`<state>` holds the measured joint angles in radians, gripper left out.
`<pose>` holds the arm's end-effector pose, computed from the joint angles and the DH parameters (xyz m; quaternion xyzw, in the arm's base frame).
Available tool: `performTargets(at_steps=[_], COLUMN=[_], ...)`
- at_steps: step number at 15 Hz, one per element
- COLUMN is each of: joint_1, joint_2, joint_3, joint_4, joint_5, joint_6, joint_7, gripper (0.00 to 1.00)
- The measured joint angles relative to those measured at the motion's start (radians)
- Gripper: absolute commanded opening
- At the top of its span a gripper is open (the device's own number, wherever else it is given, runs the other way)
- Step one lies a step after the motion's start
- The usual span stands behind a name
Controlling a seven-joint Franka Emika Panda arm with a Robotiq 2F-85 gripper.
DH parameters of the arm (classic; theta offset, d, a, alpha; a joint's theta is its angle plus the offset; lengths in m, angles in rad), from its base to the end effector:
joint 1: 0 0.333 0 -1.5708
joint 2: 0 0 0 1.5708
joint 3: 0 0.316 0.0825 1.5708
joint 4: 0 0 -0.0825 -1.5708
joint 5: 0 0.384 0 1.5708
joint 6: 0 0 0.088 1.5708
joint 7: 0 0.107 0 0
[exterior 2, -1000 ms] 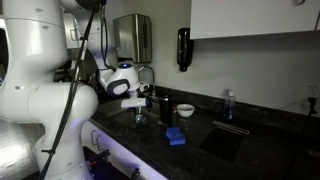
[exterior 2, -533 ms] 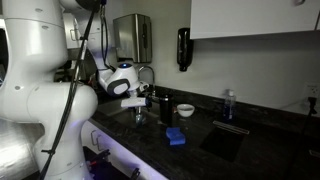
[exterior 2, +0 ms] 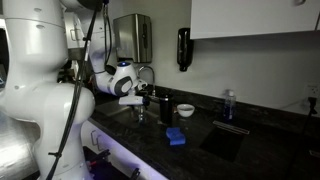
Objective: Remove the dish soap from the sink and put it on the counter
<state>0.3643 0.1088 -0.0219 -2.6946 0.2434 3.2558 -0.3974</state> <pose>0.4270 0.1266 0.2446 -0.9454 -0.2375 -0.2230 0.0063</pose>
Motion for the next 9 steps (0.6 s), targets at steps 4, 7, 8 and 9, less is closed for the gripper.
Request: performTargets(at_steps=[4, 7, 8, 9], joint_1=[0.017, 0.018, 0.017, 0.011], joint_2=[0.026, 0.04, 0.04, 0.04], joint_3=[-0.081, -0.073, -0.053, -0.031], joint_4=[-0.021, -0.03, -0.032, -0.032], joint_5=[-0.002, -0.001, 0.0, -0.032], joint_6=[-0.001, -0.002, -0.002, -0.002], joint_7=[-0.005, 0.004, 0.016, 0.053], gripper=[1.0, 1.0, 1.0, 1.0])
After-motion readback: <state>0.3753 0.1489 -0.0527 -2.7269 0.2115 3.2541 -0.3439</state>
